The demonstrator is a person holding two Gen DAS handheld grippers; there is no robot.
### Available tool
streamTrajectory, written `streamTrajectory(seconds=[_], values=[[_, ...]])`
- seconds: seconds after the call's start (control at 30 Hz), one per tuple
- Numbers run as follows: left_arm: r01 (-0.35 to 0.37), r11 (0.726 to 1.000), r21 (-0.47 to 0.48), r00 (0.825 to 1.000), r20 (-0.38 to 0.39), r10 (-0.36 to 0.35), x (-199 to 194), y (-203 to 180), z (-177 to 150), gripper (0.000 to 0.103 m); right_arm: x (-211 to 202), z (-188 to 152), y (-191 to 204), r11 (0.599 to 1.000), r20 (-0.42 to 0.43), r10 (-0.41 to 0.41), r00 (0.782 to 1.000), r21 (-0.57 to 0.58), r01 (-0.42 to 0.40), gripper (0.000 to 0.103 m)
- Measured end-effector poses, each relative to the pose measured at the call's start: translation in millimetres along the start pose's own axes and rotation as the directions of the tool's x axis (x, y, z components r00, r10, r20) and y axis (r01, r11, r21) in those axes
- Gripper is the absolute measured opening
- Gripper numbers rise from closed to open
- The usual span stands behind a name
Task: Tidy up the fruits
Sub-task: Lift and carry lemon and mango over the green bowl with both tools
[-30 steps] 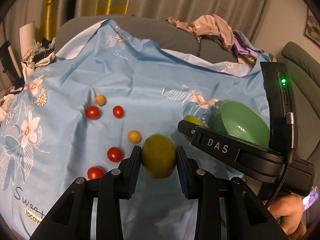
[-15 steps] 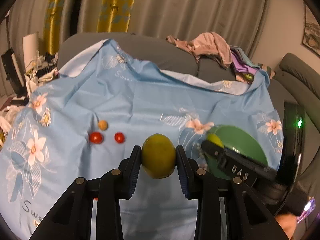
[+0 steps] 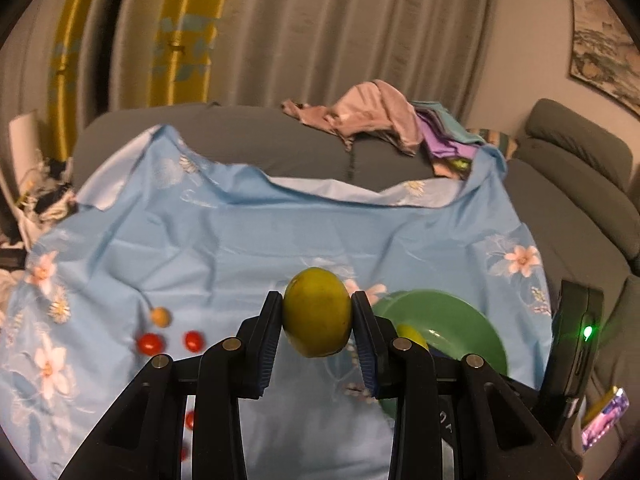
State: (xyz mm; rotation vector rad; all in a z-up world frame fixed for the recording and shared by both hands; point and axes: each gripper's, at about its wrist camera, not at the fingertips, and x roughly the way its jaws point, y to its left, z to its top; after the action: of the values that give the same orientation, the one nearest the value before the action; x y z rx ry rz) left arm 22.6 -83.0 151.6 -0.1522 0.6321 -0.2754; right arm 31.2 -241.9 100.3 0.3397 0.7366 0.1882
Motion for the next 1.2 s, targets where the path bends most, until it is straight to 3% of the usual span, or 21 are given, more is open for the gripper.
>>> streamTrajectory(seconds=[0.1, 0.33, 0.6, 0.87, 1.2], values=[[0.011, 1.000, -0.021, 0.997, -0.077, -0.013, 22, -4, -6, 0.035, -3, 1, -7, 0.999, 0.013, -0.032, 0.999, 0.015, 0.032, 0.034], [0.050, 0.999, -0.003, 0.990, -0.128, -0.050, 36, -20, -21, 0.035, -14, 0, -22, 0.995, 0.040, -0.079, 0.996, 0.061, 0.076, 0.034], [0.096, 0.995, -0.001, 0.987, -0.129, -0.096, 37, -30, -23, 0.035, -25, -2, -39, 0.987, 0.057, -0.130, 0.990, 0.106, 0.124, 0.034], [0.134, 0.990, -0.043, 0.973, -0.182, -0.140, 56, -28, -28, 0.035, -34, -1, -52, 0.977, 0.075, -0.168, 0.983, 0.148, 0.156, 0.034], [0.150, 0.989, -0.006, 0.965, -0.218, -0.147, 70, -47, -38, 0.035, -40, -1, -61, 0.971, 0.085, -0.178, 0.980, 0.179, 0.160, 0.034]])
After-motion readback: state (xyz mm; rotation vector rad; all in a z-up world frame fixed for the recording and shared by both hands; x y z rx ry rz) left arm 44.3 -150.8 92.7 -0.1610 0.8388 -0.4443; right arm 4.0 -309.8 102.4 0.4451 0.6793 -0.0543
